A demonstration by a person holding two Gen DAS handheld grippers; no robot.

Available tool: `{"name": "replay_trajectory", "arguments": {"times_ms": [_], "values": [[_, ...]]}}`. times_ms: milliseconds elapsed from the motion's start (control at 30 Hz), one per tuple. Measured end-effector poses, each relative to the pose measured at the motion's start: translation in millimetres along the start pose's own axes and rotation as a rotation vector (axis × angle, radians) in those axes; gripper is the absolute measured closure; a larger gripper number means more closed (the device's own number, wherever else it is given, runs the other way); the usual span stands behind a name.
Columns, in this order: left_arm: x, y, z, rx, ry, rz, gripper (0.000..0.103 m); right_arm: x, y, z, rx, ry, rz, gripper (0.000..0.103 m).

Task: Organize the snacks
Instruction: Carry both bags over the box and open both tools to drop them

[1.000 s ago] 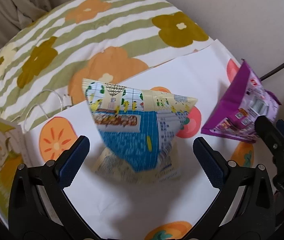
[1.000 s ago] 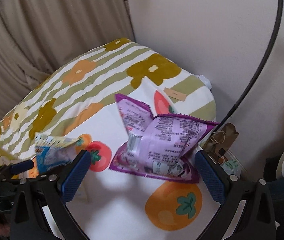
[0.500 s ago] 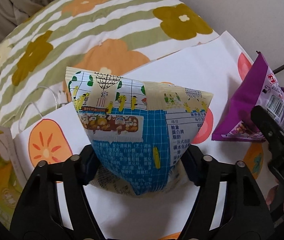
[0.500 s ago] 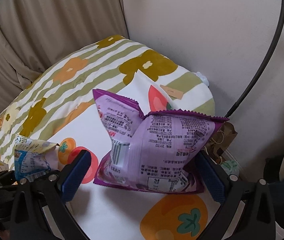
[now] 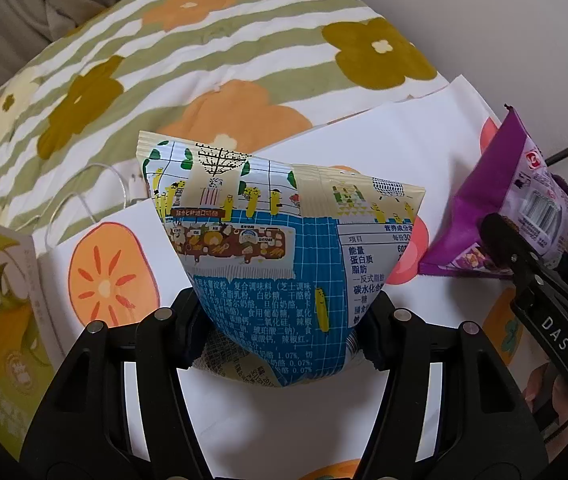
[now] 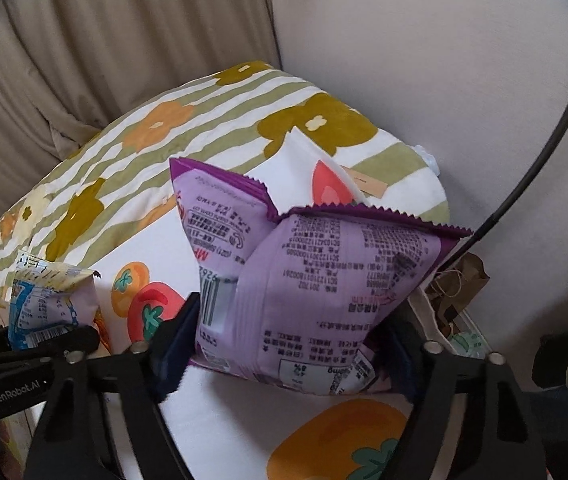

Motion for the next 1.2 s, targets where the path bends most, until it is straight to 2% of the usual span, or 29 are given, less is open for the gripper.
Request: {"name": "replay_trajectory", "arguments": {"times_ms": [300,633,900,1100,1200], "values": [[-26.6,8.0,-0.8,-0.032,0.019,0.054,0.046,-9.0,7.9,-5.9,-0.023,0.075,0.006,0.038],[-117.1,18.4,-29.5,-0.150,0.073,0.193,0.046,-49.0,45.2,-37.0,-0.165,0.220,0.066,0.038],[-208.5,5.2,-82.1,-0.249,0.185,0.316,0.046,-94.7,69.0,-107.7,-0.291,0.453,0.090,0.038],[-261.7,-25.7,-135.7,-0.325,0.290,0.358,0.046,-136.1,63.4,-178.9,-0.385,0.630,0.090,0.038],[-283.4,-47.2,-164.3,-0.368,0.331,0.368,0.046,-153.4,56.2,-206.4,-0.423,0.672,0.088,0.038]]}}
Point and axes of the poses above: each gripper's, at about its wrist camera, not at the fingertips, and x roughly the way its jaws point, z to its right, y to its top, the point moved 1 cm from there along x, roughly the way its jaws point, and after that the axes turned 14 degrees about z, right-handed, at the moved point
